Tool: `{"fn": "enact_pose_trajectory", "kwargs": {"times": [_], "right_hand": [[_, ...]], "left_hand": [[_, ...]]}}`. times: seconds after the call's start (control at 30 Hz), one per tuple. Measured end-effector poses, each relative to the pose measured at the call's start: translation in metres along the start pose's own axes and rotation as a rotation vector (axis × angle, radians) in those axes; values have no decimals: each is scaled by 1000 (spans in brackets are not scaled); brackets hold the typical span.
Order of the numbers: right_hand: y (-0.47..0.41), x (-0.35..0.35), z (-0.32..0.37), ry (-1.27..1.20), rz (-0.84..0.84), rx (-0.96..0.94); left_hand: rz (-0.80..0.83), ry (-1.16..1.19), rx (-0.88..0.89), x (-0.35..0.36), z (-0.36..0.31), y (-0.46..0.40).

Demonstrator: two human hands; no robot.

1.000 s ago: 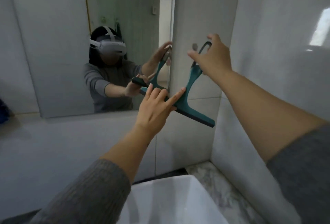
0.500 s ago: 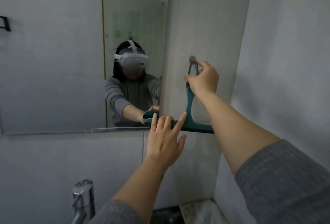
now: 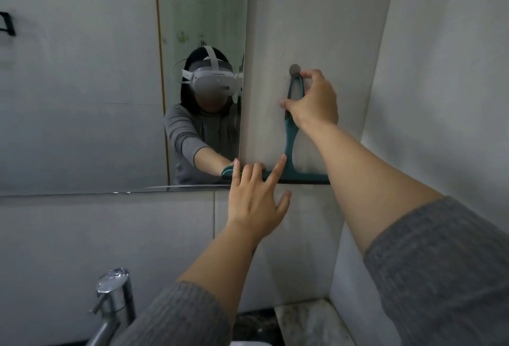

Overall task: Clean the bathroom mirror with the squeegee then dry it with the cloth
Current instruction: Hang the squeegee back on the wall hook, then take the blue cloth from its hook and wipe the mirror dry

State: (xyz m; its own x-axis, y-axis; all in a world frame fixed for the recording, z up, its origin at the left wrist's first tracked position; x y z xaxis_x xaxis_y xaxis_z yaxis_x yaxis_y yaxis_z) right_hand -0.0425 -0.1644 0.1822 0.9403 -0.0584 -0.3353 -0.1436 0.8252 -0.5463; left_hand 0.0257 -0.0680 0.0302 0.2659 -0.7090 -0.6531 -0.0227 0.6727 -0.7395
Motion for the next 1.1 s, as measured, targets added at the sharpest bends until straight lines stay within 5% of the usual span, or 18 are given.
{"fn": "enact_pose_trajectory", "kwargs": {"times": [0.27, 0.47, 0.73, 0.9, 1.1], "right_hand": [[49, 7, 26, 211, -67, -104], [122, 89, 65, 238, 341, -152], [217, 182, 153, 326, 666, -217], [271, 227, 218, 238, 748, -248], [336, 290, 292, 93, 877, -273]], "left_hand": [[-7, 130, -48, -57, 36, 16], [408, 149, -316, -99, 140, 64], [538, 91, -474, -176, 276, 165], [448, 70, -560, -242, 345, 203], [131, -132, -549, -320, 416, 237]]}}
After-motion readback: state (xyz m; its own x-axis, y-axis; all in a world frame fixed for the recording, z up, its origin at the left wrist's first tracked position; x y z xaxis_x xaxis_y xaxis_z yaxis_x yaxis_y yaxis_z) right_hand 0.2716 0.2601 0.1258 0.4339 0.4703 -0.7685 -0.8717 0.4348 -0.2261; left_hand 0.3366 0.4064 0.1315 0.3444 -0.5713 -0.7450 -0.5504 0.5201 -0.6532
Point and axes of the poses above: each hand's wrist, its own y-axis away from the middle knuckle, its own x-axis out of the palm, z = x × y, the point moved 10 cm from there along -y, towards the middle knuckle, and after that the axes turned 12 degrees about x, right-handed, at the moved point
